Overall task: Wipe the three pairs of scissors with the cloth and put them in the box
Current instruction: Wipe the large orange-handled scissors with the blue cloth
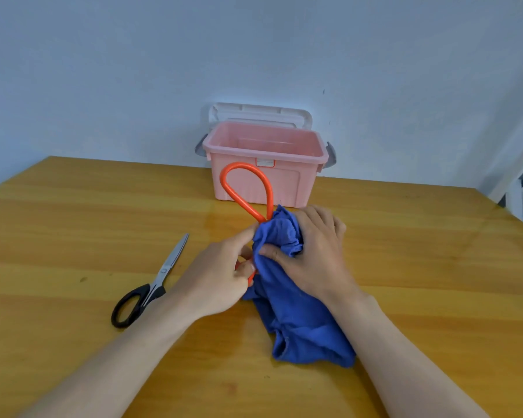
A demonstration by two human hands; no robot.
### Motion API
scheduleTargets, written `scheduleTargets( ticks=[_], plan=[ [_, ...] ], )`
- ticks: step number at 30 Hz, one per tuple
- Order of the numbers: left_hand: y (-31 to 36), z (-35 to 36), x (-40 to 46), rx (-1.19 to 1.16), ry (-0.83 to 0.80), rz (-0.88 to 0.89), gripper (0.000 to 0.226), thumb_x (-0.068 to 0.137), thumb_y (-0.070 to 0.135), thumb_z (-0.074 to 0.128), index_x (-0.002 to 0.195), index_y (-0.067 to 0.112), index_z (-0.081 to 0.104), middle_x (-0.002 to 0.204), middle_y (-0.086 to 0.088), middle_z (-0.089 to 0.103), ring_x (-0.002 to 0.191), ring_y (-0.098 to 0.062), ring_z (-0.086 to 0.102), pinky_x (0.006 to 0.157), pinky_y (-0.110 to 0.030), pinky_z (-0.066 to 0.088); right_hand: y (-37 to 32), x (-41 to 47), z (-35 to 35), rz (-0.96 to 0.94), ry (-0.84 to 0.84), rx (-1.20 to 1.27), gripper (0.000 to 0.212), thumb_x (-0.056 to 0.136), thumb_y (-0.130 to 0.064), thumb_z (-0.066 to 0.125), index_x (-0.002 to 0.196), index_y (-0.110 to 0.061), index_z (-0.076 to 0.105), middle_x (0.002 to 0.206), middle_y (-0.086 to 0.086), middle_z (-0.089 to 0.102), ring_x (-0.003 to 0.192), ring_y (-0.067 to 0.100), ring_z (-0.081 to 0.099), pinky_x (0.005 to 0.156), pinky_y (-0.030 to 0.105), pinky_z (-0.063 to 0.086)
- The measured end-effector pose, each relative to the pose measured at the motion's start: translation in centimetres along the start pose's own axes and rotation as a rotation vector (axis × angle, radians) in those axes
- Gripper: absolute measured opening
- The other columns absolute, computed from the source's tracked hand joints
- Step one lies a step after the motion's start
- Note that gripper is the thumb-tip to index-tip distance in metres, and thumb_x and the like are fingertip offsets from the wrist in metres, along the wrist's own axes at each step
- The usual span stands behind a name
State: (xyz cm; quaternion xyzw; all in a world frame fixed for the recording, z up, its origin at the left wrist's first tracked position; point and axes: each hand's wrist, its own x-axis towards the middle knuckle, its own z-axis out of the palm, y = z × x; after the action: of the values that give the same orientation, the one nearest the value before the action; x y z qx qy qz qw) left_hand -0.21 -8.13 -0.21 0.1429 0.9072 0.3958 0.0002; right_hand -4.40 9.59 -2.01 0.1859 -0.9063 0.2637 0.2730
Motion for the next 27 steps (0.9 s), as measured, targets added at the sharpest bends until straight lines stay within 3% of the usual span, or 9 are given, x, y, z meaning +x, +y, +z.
scheduleTargets(
  ticks=[4, 8, 11, 13, 16, 18, 21, 25, 27],
  plan=[
    [0.0, -0.2, -0.1, -0.023, -0.016, 0.009, 0.056, 0.1, 0.017, 0.049, 0.141, 0.052, 0.034, 0.102, 0.016, 0.068, 0.081, -0.003, 0.068, 0.079, -0.036, 0.057, 0.5, 0.1, -0.1, -0.048, 0.035, -0.004, 0.042, 0.079, -0.067, 0.057, 0.085, -0.026, 0.061, 0.08, -0.016, 0.054, 0.098, 0.01, 0.047, 0.094, 0.03, 0.028],
    [0.3, -0.7, -0.1, -0.046, -0.037, 0.003, 0.058, 0.1, 0.018, 0.05, 0.138, 0.059, 0.032, 0.1, 0.017, 0.07, 0.082, -0.002, 0.068, 0.082, -0.035, 0.057, 0.4, 0.3, -0.5, -0.064, -0.02, 0.052, 0.033, 0.082, -0.059, 0.057, 0.08, -0.027, 0.061, 0.076, -0.012, 0.058, 0.107, 0.006, 0.046, 0.101, 0.022, 0.015],
    [0.4, -1.1, -0.1, 0.008, -0.047, -0.005, 0.062, 0.1, 0.017, 0.051, 0.148, 0.046, 0.024, 0.091, 0.018, 0.071, 0.078, -0.003, 0.067, 0.081, -0.035, 0.055, 1.1, 0.4, -1.0, -0.08, -0.072, 0.013, 0.013, 0.084, -0.033, 0.068, 0.077, -0.024, 0.06, 0.077, -0.011, 0.061, 0.117, 0.005, 0.043, 0.106, 0.02, 0.003],
    [0.4, -1.3, -0.1, 0.039, -0.056, -0.012, 0.062, 0.1, 0.018, 0.051, 0.151, 0.039, 0.022, 0.089, 0.019, 0.071, 0.077, -0.005, 0.067, 0.08, -0.036, 0.055, 1.4, 0.4, -1.4, -0.074, -0.116, 0.005, 0.009, 0.081, -0.015, 0.061, 0.08, -0.023, 0.06, 0.081, -0.012, 0.063, 0.126, 0.009, 0.042, 0.11, 0.026, 0.001],
    [0.6, -1.3, -0.2, 0.024, -0.074, -0.03, 0.064, 0.1, 0.018, 0.051, 0.151, 0.04, 0.019, 0.09, 0.019, 0.071, 0.076, -0.004, 0.067, 0.079, -0.037, 0.055, 1.0, 0.3, -1.8, -0.066, -0.169, 0.028, 0.019, 0.077, -0.019, 0.045, 0.087, -0.024, 0.061, 0.092, -0.015, 0.064, 0.138, 0.01, 0.033, 0.114, 0.038, 0.002],
    [0.7, -1.4, -0.4, 0.012, -0.082, -0.042, 0.066, 0.1, 0.018, 0.05, 0.15, 0.043, 0.015, 0.092, 0.019, 0.071, 0.076, 0.0, 0.067, 0.078, -0.034, 0.056, 0.8, 0.1, -1.8, -0.101, -0.138, -0.002, 0.027, 0.08, -0.027, 0.05, 0.101, -0.028, 0.066, 0.116, -0.018, 0.063, 0.142, 0.012, 0.027, 0.112, 0.041, 0.004],
    [0.7, -1.4, -0.4, 0.005, -0.094, -0.054, 0.066, 0.101, 0.018, 0.048, 0.15, 0.044, 0.011, 0.097, 0.017, 0.07, 0.076, 0.003, 0.067, 0.077, -0.03, 0.057, 1.0, -0.1, -1.7, -0.107, -0.027, -0.016, 0.035, 0.083, -0.036, 0.061, 0.117, -0.037, 0.062, 0.144, -0.013, 0.045, 0.143, 0.019, 0.022, 0.11, 0.042, 0.01],
    [0.7, -1.2, -0.3, -0.064, -0.119, -0.086, 0.067, 0.102, 0.017, 0.047, 0.152, 0.04, 0.01, 0.097, 0.012, 0.071, 0.074, -0.008, 0.07, 0.078, -0.035, 0.057, -0.2, -0.5, -1.6, -0.145, 0.134, 0.007, 0.087, 0.076, -0.01, 0.074, 0.147, -0.033, 0.029, 0.142, -0.007, 0.033, 0.128, 0.022, 0.033, 0.102, 0.029, 0.017],
    [0.6, -1.2, -0.2, -0.139, -0.124, -0.112, 0.066, 0.101, 0.015, 0.048, 0.153, 0.037, 0.013, 0.097, 0.009, 0.072, 0.073, -0.011, 0.071, 0.077, -0.029, 0.057, -0.6, -0.6, -1.1, -0.279, 0.184, -0.033, 0.089, 0.071, 0.011, 0.068, 0.144, -0.028, 0.036, 0.136, -0.004, 0.042, 0.119, 0.022, 0.039, 0.095, 0.031, 0.026]
  ],
)
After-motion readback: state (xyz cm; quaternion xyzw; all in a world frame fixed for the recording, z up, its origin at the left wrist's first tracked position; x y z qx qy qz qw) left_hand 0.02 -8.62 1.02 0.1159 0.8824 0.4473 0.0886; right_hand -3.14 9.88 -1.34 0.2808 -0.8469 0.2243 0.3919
